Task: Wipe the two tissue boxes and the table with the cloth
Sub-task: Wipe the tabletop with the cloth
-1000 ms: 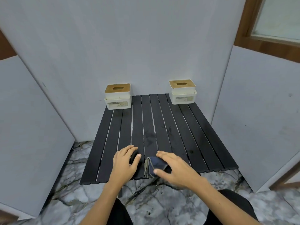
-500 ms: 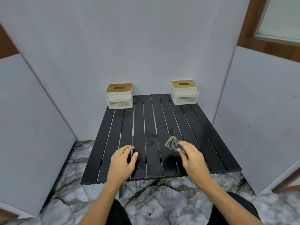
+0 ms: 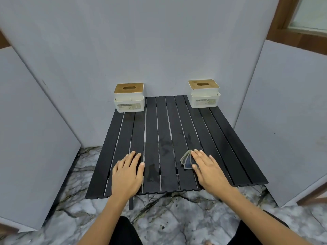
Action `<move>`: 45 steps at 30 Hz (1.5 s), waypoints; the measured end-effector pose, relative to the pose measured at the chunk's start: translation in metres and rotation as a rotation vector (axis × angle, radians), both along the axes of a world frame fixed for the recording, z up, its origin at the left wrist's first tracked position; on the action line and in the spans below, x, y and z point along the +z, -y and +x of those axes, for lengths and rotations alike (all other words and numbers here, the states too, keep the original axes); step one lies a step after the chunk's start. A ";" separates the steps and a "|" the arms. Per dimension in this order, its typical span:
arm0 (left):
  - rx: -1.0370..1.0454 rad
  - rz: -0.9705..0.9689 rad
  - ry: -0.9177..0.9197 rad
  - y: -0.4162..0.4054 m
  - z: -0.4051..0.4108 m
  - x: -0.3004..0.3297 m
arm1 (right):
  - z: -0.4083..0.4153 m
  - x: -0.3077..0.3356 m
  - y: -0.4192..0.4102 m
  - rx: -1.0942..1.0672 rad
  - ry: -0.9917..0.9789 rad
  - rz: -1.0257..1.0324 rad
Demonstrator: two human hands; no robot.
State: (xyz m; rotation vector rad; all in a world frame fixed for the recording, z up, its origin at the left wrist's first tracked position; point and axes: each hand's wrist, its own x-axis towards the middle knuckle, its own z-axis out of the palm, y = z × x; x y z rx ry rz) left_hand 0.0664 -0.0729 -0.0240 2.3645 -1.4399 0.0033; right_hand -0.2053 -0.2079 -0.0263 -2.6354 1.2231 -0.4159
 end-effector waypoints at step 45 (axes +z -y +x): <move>0.062 -0.015 0.040 0.004 -0.006 -0.004 | 0.128 0.010 0.075 0.306 0.139 0.178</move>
